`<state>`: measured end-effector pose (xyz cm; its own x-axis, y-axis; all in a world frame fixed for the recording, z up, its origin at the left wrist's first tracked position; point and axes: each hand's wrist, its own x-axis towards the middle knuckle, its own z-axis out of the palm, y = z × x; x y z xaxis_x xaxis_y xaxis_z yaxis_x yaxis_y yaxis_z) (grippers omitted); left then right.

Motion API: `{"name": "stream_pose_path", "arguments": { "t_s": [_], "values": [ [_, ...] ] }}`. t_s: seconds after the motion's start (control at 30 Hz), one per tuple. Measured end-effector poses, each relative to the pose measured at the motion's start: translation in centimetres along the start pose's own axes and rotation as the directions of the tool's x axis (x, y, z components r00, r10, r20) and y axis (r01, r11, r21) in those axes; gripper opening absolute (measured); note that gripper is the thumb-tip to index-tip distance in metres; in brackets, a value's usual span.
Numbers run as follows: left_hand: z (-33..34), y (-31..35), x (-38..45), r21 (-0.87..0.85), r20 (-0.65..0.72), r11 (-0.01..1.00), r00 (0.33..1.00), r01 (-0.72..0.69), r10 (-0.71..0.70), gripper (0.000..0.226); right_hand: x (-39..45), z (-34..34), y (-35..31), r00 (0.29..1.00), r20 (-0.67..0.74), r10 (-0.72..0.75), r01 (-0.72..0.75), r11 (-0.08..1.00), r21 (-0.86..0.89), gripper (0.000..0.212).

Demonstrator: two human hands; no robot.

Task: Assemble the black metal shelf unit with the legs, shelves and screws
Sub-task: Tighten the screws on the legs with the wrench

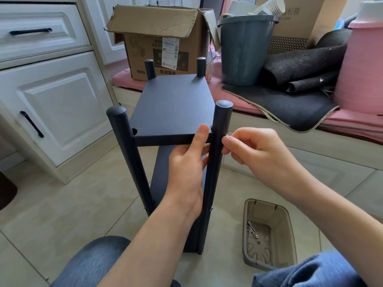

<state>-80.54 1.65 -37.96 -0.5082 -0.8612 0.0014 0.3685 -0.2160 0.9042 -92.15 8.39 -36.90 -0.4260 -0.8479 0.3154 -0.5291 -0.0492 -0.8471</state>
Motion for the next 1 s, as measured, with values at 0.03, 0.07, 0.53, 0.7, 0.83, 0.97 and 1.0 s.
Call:
{"name": "stream_pose_path", "arguments": {
  "t_s": [0.03,0.07,0.53,0.7,0.83,0.97,1.0],
  "values": [
    [0.2,0.0,-0.1,0.002,0.005,1.0,1.0,0.0,0.0,0.023,-0.1,-0.3,0.1,1.0,0.004,0.008,-0.008,1.0,0.011,0.032],
    [0.5,0.0,-0.1,0.005,0.008,1.0,1.0,-0.001,0.001,0.023,-0.1,-0.6,0.1,1.0,0.013,0.019,-0.02,1.0,0.024,0.032],
    [4.3,-2.0,-0.7,0.016,-0.049,0.999,0.998,-0.049,0.049,0.03,-2.1,-7.2,12.2,0.876,0.23,0.425,-0.371,0.896,-0.243,0.021],
    [4.5,-2.5,-0.3,0.042,-0.023,0.996,0.996,-0.081,0.082,0.021,-5.2,-6.4,23.3,0.732,0.191,0.653,-0.553,0.735,-0.393,0.017],
    [4.5,-2.9,-0.2,0.046,0.001,0.994,0.995,-0.098,0.099,0.021,-7.0,-3.9,28.9,0.643,0.229,0.731,-0.581,0.66,-0.476,0.013],
    [4.5,-3.3,0.2,0.031,0.016,0.993,0.993,-0.118,0.118,0.017,-7.2,-1.5,33.6,0.581,0.243,0.777,-0.572,0.602,-0.557,0.02],
    [4.4,-3.4,0.3,0.032,0.025,0.992,0.992,-0.125,0.124,0.015,-7.3,-1.0,34.5,0.569,0.245,0.785,-0.554,0.585,-0.592,0.024]
  ]
}}
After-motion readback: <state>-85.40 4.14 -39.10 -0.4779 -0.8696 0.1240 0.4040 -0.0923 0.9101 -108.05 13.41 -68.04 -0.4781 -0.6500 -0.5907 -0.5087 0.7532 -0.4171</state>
